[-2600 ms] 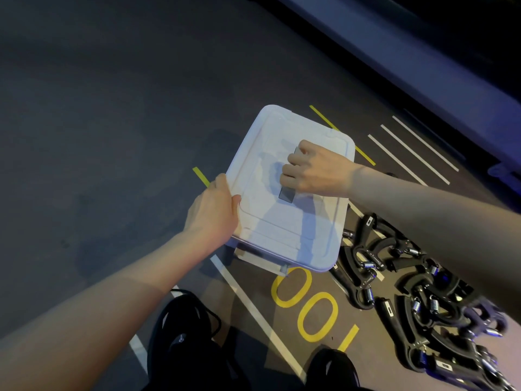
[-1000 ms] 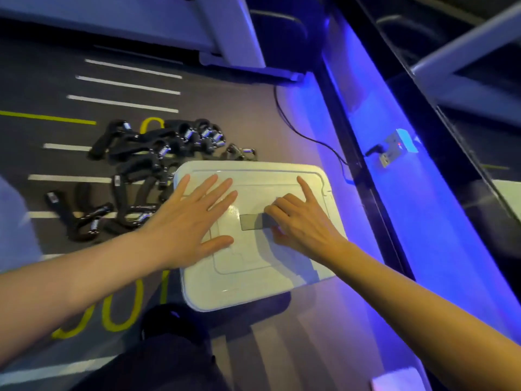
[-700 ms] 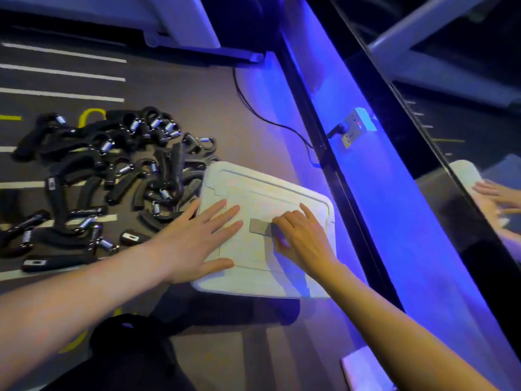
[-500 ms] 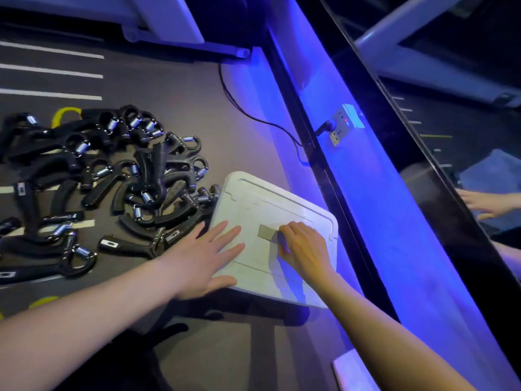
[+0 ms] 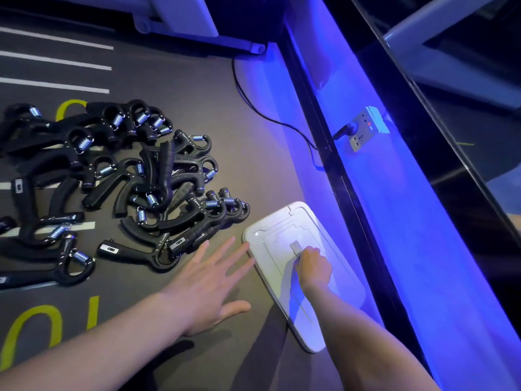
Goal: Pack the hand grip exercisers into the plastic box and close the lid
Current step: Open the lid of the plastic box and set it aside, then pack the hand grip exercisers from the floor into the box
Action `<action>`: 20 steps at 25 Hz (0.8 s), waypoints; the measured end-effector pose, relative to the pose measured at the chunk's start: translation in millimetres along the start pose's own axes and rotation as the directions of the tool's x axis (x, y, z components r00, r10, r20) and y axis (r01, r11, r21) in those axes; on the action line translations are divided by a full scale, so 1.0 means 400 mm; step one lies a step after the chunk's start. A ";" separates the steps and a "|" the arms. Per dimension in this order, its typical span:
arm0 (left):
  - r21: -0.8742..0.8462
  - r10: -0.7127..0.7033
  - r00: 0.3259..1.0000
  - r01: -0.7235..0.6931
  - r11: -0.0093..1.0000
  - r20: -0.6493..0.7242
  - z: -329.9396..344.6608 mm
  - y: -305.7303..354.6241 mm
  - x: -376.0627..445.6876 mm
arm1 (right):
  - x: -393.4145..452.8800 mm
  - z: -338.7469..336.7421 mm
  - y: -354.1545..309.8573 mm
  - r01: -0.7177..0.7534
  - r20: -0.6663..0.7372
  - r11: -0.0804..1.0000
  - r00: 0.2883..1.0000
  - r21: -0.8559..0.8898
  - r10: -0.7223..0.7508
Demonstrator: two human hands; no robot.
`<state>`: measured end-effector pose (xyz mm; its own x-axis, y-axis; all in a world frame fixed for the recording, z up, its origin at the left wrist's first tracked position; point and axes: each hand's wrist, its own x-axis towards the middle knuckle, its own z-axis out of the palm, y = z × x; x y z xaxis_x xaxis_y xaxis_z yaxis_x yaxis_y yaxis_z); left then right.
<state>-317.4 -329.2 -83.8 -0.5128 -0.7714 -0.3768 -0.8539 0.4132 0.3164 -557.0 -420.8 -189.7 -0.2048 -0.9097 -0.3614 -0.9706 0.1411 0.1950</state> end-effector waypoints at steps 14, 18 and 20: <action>0.008 -0.084 0.988 0.086 0.996 -0.128 -0.051 -0.013 0.020 | -0.058 -0.075 -0.138 0.040 -0.204 0.861 0.976 0.507 0.075; -0.009 -0.237 0.929 0.245 0.970 -0.285 -0.102 -0.066 -0.059 | -0.115 -0.161 -0.271 0.319 -0.381 0.790 0.917 0.524 -0.117; -0.037 -0.332 0.867 0.343 0.939 -0.371 -0.126 -0.100 -0.114 | -0.154 -0.216 -0.358 0.486 -0.470 0.729 0.846 0.482 -0.253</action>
<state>-255.6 -334.8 -35.5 -0.1286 -0.9857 -0.1092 -0.9742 0.1050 0.2000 -394.4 -418.7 -116.8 0.1315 -0.9886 0.0731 -0.8683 -0.1505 -0.4726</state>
